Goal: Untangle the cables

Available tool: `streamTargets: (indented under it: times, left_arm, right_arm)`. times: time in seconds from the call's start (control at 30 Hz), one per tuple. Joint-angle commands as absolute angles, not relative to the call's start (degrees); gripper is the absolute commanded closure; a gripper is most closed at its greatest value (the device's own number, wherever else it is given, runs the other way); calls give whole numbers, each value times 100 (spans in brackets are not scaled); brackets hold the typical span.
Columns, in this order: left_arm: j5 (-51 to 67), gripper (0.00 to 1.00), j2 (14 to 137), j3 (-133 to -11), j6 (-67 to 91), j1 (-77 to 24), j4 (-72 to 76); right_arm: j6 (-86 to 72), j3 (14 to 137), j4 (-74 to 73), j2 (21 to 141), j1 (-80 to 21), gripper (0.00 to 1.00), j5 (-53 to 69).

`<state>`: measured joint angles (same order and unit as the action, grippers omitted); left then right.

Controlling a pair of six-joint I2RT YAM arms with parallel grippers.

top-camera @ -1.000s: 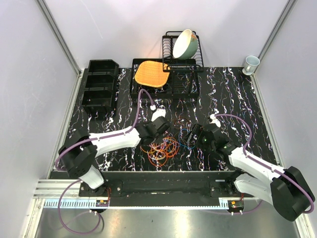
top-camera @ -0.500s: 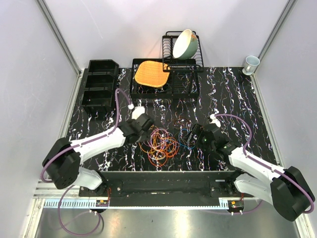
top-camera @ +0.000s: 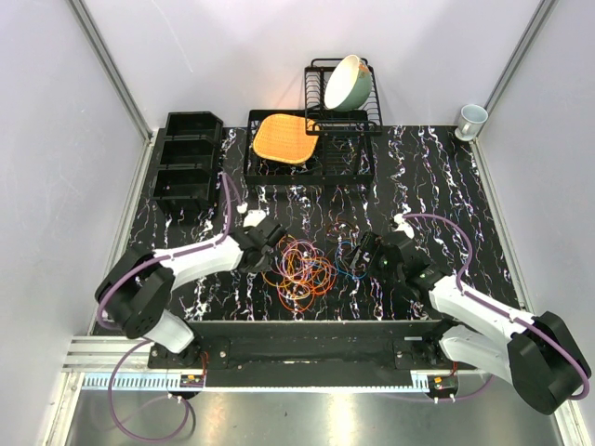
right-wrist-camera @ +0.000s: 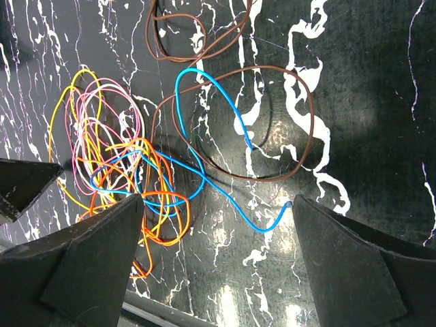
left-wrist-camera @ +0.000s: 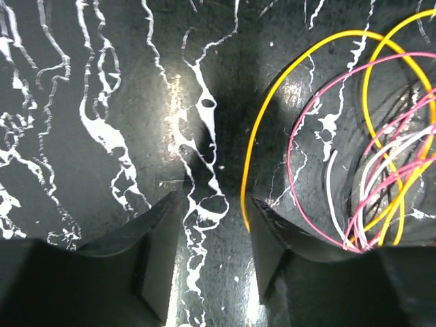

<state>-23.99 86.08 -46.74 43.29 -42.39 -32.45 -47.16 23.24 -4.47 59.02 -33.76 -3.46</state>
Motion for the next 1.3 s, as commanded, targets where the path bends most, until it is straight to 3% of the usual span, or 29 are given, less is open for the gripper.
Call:
streamTargets:
  times: [0.0, 0.03, 0.07, 0.1, 0.13, 0.3, 0.4, 0.6, 0.7, 0.8, 0.93, 1.07, 1.27]
  left_arm:
    - [-2154, 62, 8911, -5053, 4219, -4201, -3032]
    - [-2110, 68, 8938, -5097, 4201, -4201, -3006]
    - [-2066, 86, 8956, -5106, 4184, -4201, -2980]
    - [-1978, 95, 8991, -5133, 4157, -4201, -2945]
    - [-1960, 100, 9000, -5211, 4157, -4192, -2936]
    - [-2327, 100, 8351, -5624, 4000, -4254, -3399]
    - [-2522, 100, 7823, -6510, 3658, -4245, -4057]
    - [-2637, 100, 7585, -9523, 2561, -4411, -5044]
    - [-2628, 100, 7795, -11611, 1867, -4674, -5220]
    - [-2374, 100, 8077, -12809, 1530, -4755, -5317]
    - [-2101, 100, 8139, -12982, 1547, -4755, -5265]
    - [-2057, 100, 7823, -12096, 1749, -4755, -5002]
    - [-2100, 100, 7392, -11075, 2012, -4755, -4817]
  right_arm:
    - [-4641, 2549, -334, 5924, -3410, 4, -352]
    - [-4641, 2549, -334, 5933, -3410, 4, -360]
    - [-4641, 2549, -334, 5924, -3410, 4, -352]
    - [-4649, 2549, -334, 5924, -3401, 4, -352]
    - [-4649, 2549, -334, 5924, -3410, 4, -360]
    - [-4641, 2540, -334, 5915, -3401, 4, -352]
    - [-4641, 2523, -325, 5880, -3401, 4, -343]
    - [-4640, 2470, -290, 5783, -3410, 4, -325]
    - [-4632, 2426, -281, 5705, -3401, 4, -334]
    - [-4641, 2373, -272, 5599, -3410, 4, -343]
    - [-4658, 2312, -272, 5450, -3401, 4, -360]
    - [-4527, 2241, -220, 5125, -3410, 4, -107]
    - [-3701, 2565, 465, 4474, -3401, 5, 1624]
